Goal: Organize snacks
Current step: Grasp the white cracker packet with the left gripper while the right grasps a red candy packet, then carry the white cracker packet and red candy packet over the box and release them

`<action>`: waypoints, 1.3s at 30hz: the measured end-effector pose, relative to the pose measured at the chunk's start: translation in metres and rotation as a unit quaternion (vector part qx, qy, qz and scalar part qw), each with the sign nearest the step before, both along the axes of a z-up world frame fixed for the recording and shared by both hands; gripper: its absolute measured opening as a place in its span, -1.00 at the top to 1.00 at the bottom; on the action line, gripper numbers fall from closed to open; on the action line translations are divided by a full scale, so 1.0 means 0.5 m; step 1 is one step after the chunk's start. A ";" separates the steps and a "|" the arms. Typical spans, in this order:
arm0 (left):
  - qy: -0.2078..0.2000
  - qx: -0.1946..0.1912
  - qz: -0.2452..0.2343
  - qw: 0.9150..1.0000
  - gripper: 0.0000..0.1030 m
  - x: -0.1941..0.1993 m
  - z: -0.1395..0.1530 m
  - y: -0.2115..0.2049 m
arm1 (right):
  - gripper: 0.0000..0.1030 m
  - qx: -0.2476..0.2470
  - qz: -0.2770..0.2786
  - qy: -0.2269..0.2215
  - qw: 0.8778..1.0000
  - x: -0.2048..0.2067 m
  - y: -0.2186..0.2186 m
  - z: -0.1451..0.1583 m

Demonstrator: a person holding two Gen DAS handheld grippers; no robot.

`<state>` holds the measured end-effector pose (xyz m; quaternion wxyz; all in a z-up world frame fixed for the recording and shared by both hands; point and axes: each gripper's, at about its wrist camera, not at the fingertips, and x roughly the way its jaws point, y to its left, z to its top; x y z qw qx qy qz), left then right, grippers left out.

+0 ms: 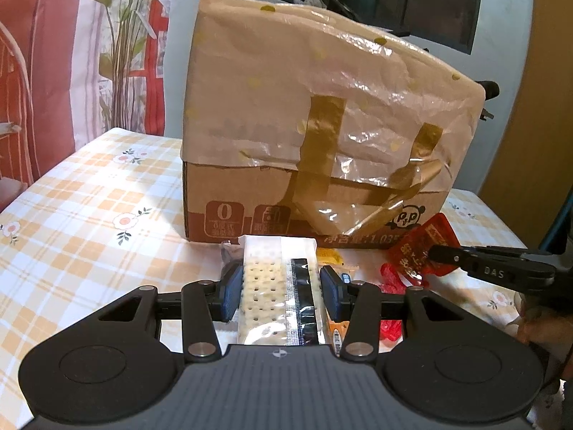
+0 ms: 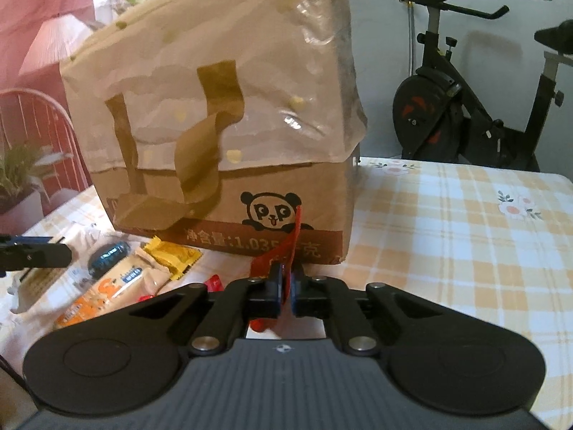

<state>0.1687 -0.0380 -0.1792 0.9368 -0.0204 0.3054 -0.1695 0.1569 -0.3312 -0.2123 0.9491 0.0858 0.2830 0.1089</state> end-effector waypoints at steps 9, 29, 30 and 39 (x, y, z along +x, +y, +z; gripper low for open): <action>0.000 -0.007 0.006 1.000 0.06 -0.007 0.013 0.005 | 0.96 0.030 -0.017 -0.002 0.999 -0.029 -0.042 0.020; -0.109 -0.020 0.031 0.993 0.06 0.035 0.232 0.045 | 0.96 0.053 0.003 -0.146 0.988 -0.090 -0.076 0.222; -0.114 -0.022 0.028 0.993 0.06 0.041 0.244 0.040 | 0.96 0.055 0.004 -0.155 0.986 -0.089 -0.077 0.235; -0.144 -0.035 0.001 0.989 0.06 0.098 0.318 -0.008 | 0.96 0.047 0.028 -0.221 0.974 -0.066 -0.069 0.356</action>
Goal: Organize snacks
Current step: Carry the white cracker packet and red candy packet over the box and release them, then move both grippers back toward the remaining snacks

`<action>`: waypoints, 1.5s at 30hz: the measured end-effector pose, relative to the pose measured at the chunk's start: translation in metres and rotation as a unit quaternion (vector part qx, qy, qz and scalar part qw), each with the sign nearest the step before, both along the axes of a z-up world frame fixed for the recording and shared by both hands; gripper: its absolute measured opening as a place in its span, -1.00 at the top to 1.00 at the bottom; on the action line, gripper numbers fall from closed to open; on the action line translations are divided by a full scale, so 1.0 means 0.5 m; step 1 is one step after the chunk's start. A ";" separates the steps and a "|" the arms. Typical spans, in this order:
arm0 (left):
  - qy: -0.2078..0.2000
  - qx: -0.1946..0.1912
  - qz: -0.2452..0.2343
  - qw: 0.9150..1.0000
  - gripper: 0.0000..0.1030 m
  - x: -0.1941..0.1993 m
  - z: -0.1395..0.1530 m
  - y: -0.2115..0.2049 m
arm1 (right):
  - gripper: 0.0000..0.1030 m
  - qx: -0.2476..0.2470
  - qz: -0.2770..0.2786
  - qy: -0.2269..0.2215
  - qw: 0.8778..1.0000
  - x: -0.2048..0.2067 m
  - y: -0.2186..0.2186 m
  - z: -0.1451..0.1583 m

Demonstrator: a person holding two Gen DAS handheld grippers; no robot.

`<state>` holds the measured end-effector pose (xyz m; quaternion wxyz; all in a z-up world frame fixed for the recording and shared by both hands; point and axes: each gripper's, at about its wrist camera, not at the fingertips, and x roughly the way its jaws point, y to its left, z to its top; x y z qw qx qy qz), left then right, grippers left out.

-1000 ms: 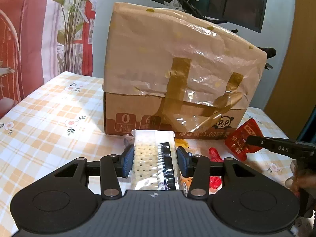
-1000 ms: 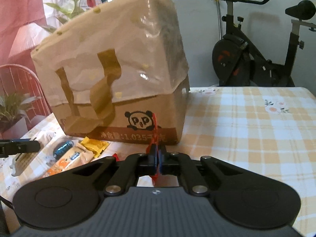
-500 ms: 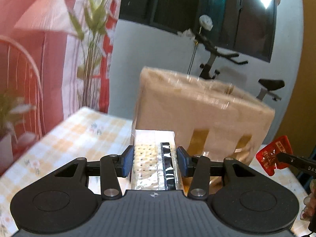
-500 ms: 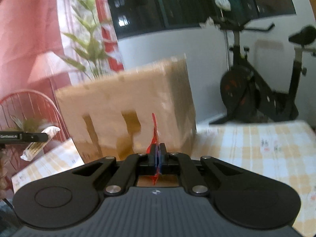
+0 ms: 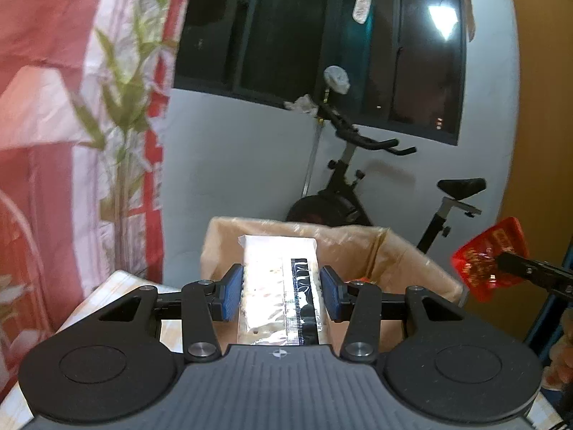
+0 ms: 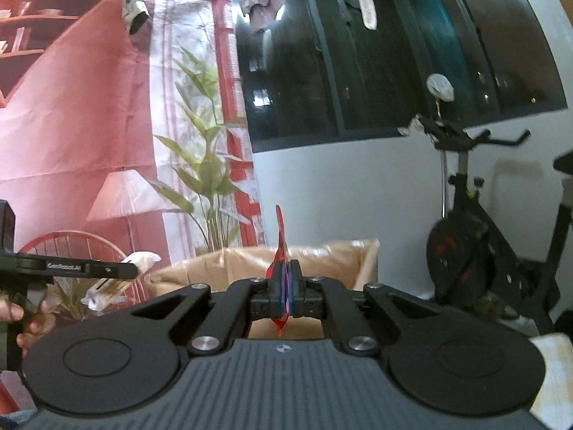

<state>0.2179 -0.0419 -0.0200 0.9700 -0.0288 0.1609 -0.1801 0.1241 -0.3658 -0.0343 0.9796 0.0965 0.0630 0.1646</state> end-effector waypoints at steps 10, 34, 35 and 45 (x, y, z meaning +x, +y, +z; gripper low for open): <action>0.007 0.037 -0.009 0.999 0.05 0.142 0.017 -0.070 | 0.96 -0.066 -0.050 0.055 0.995 0.159 0.039 0.035; 0.036 0.042 0.015 0.998 -0.67 0.156 0.005 -0.004 | 0.41 -0.057 -0.059 0.110 0.991 0.176 0.052 -0.011; 0.037 0.039 0.014 0.998 -0.67 0.145 0.007 0.005 | 0.41 -0.053 -0.054 0.108 0.991 0.166 0.052 -0.010; 0.058 0.028 -0.006 0.998 -0.65 0.019 -0.048 0.045 | 0.41 -0.065 -0.014 0.080 0.995 0.066 0.084 -0.037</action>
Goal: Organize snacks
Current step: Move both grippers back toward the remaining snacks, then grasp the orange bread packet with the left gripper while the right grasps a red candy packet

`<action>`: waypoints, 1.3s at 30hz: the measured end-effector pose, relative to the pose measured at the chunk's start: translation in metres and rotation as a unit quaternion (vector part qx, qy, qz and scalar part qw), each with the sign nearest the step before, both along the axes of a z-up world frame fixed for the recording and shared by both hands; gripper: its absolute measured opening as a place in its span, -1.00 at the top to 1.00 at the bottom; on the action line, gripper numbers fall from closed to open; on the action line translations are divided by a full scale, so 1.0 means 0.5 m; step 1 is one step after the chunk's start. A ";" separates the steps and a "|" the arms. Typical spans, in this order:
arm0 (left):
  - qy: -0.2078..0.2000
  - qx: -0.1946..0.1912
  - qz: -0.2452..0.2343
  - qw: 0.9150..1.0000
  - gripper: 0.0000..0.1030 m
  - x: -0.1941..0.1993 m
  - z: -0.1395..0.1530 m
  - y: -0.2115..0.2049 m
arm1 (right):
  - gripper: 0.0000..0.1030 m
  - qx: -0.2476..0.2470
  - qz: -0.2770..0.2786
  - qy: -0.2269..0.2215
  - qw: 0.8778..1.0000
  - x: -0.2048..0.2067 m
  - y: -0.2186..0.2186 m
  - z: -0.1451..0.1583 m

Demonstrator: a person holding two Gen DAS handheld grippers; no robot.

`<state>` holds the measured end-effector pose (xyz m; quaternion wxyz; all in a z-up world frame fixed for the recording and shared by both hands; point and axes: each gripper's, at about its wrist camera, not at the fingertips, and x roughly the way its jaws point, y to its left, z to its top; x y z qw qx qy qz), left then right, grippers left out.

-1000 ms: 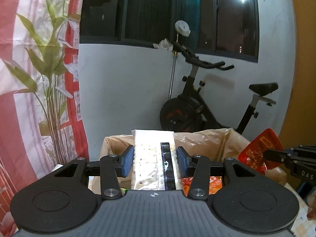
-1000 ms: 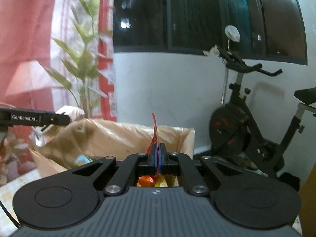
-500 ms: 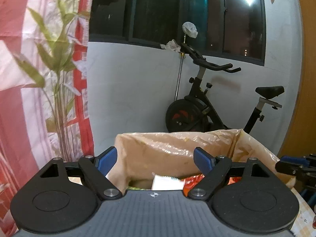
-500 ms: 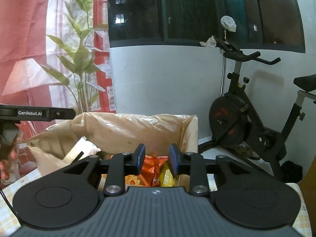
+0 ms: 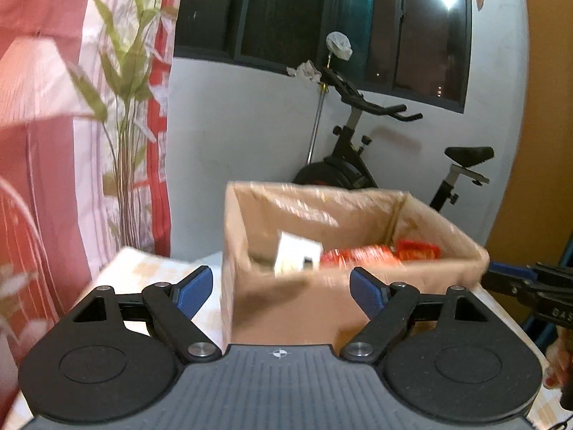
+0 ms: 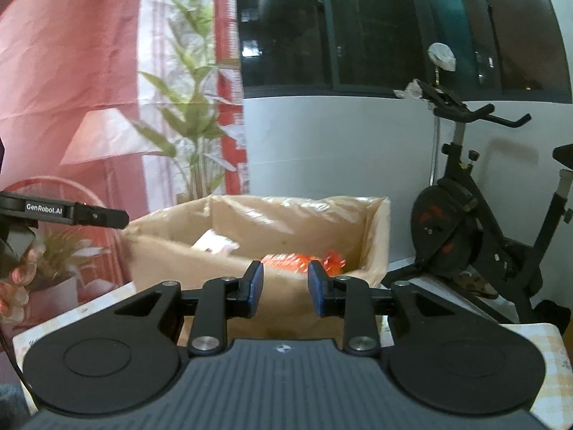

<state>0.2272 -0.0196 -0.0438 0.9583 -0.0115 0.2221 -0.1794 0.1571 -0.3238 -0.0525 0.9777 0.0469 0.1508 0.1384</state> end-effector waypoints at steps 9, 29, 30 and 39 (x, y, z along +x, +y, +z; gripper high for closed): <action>0.072 -0.007 0.004 0.997 -0.56 -0.038 -0.136 -0.028 | 0.41 -0.002 0.015 0.031 0.999 -0.031 0.021 -0.081; 0.154 0.059 -0.066 0.984 -0.46 -0.067 -0.318 -0.153 | 0.41 0.019 0.004 0.175 0.984 -0.035 0.042 -0.302; 0.155 0.059 -0.065 0.984 -0.42 -0.069 -0.323 -0.156 | 0.41 0.017 0.004 0.175 0.984 -0.034 0.043 -0.304; 0.151 0.066 -0.064 0.984 0.23 -0.090 -0.333 -0.143 | 0.18 -0.013 0.033 0.171 0.985 -0.009 0.076 -0.312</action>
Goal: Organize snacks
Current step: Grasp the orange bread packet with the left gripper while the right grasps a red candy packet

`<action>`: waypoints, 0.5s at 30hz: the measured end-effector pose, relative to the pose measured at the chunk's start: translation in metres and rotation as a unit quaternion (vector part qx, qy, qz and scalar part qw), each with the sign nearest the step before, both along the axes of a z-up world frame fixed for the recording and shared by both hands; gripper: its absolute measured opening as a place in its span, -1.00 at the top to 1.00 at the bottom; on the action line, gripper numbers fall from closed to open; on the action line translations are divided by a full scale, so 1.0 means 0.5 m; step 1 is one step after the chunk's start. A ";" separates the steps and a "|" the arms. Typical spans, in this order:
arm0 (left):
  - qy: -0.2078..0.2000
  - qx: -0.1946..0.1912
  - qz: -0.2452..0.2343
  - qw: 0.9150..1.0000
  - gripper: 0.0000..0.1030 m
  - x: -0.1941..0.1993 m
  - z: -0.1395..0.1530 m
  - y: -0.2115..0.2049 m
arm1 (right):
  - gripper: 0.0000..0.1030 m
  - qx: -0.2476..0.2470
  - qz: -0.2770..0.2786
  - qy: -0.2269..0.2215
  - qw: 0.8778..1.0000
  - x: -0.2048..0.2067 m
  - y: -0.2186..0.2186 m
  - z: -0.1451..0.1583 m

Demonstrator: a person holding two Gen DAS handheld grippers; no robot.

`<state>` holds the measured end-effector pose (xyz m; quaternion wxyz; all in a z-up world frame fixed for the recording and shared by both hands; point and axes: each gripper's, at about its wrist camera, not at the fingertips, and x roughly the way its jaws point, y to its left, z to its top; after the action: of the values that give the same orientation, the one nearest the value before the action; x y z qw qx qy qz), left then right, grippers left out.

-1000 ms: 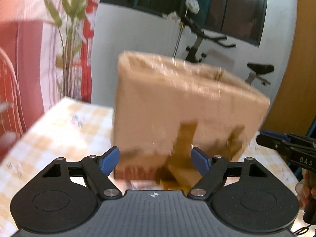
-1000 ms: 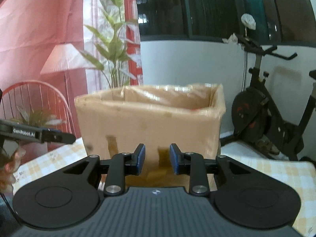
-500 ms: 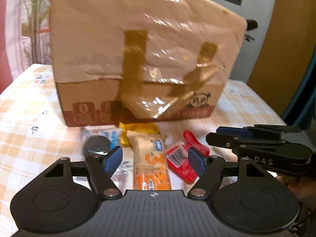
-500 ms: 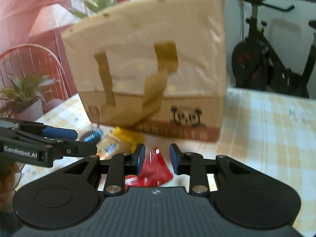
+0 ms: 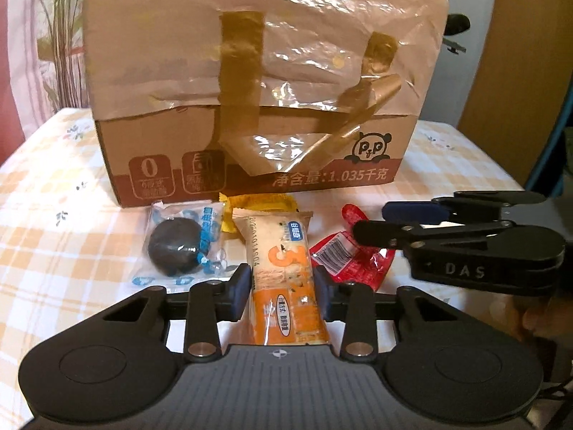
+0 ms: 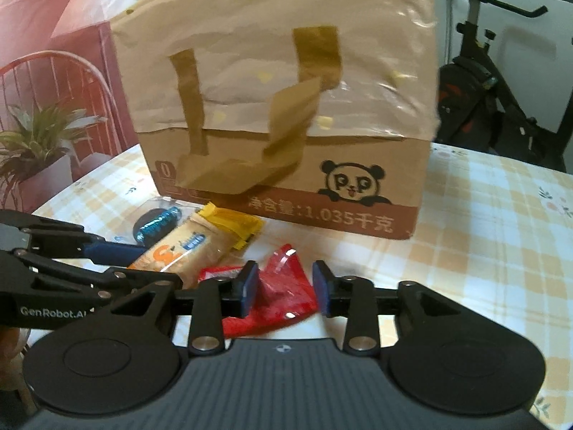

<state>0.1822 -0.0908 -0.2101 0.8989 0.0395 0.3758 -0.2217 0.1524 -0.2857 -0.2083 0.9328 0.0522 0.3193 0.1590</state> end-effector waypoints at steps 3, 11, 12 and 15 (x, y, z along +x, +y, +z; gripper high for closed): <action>-0.001 -0.001 0.002 1.000 0.23 -0.009 0.002 0.006 | 0.02 -0.008 0.015 -0.003 1.000 0.009 0.016 -0.001; -0.003 -0.002 0.011 1.000 0.22 -0.024 0.003 0.011 | -0.01 -0.037 0.017 0.015 0.999 0.020 0.028 -0.020; -0.003 0.000 0.011 1.000 0.21 -0.024 0.003 0.010 | -0.01 -0.038 0.016 0.014 0.999 0.018 0.029 -0.021; 0.001 -0.001 0.013 1.000 0.15 -0.023 -0.003 0.010 | -0.01 -0.046 0.014 0.011 0.999 0.013 0.032 -0.022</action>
<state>0.1706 -0.0858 -0.2117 0.9016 0.0334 0.3765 -0.2104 0.1588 -0.2695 -0.2191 0.9282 0.0064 0.3375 0.1564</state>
